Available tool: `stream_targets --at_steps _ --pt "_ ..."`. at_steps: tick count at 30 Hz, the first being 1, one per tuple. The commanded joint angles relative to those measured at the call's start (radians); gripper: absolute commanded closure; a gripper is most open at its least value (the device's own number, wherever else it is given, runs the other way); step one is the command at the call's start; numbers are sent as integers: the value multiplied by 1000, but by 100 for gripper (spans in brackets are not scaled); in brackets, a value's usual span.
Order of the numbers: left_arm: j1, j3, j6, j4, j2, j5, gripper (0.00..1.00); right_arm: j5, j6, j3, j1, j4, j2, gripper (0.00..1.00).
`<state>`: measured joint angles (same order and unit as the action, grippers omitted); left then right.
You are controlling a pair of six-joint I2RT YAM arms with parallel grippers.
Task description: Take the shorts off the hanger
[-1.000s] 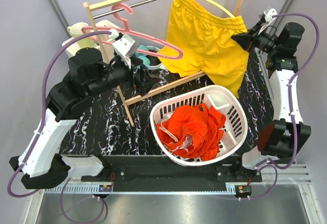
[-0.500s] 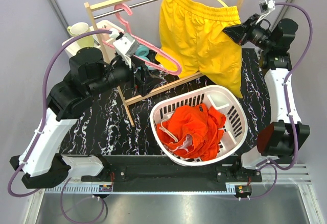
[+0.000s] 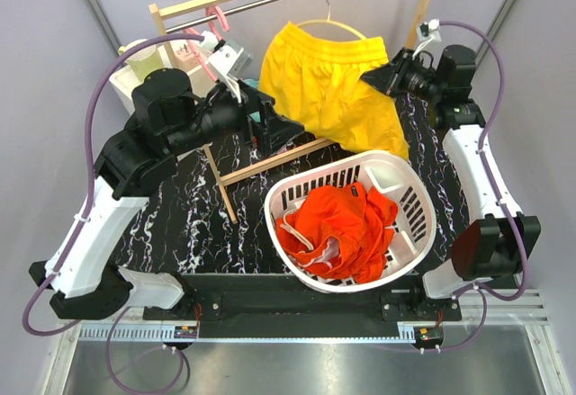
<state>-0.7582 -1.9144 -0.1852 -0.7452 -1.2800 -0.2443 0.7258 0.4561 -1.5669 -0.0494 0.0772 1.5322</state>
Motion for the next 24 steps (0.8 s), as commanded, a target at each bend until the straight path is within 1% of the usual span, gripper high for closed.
stream_targets --at_steps 1,3,4,5,7,11,16,18,20,21,22,23,24 --pt "-20 -93 -114 118 -57 -41 2 -121 -68 27 -47 71 -95 100" --pt "-24 -129 -166 124 -113 0 4 -179 -147 33 -90 119 -115 100" --pt "-26 -159 -227 125 -131 20 5 -201 -174 39 -108 157 -142 100" --pt "-26 -170 -256 127 -169 39 5 -228 -222 54 -122 171 -156 100" --pt "-26 -210 -316 125 -206 79 9 -247 -253 73 -159 202 -199 100" --pt "-26 -287 -297 135 -313 134 10 -276 -306 131 -208 233 -282 100" --pt "-24 -419 -264 133 -427 220 12 -310 -306 175 -247 272 -377 100" --pt "-23 -442 -261 136 -446 289 15 -293 -301 189 -257 272 -398 100" --pt "-23 -439 -231 158 -459 316 20 -289 -301 205 -257 279 -428 100" --pt "-24 -439 -220 158 -464 321 24 -286 -306 208 -257 282 -434 100" --pt "-21 -439 -220 156 -469 330 24 -279 -319 211 -257 288 -446 100" --pt "-18 -433 -244 152 -466 358 25 -278 -324 212 -260 288 -451 100" --pt "-10 -405 -329 149 -460 368 26 -281 -327 215 -259 289 -455 100"
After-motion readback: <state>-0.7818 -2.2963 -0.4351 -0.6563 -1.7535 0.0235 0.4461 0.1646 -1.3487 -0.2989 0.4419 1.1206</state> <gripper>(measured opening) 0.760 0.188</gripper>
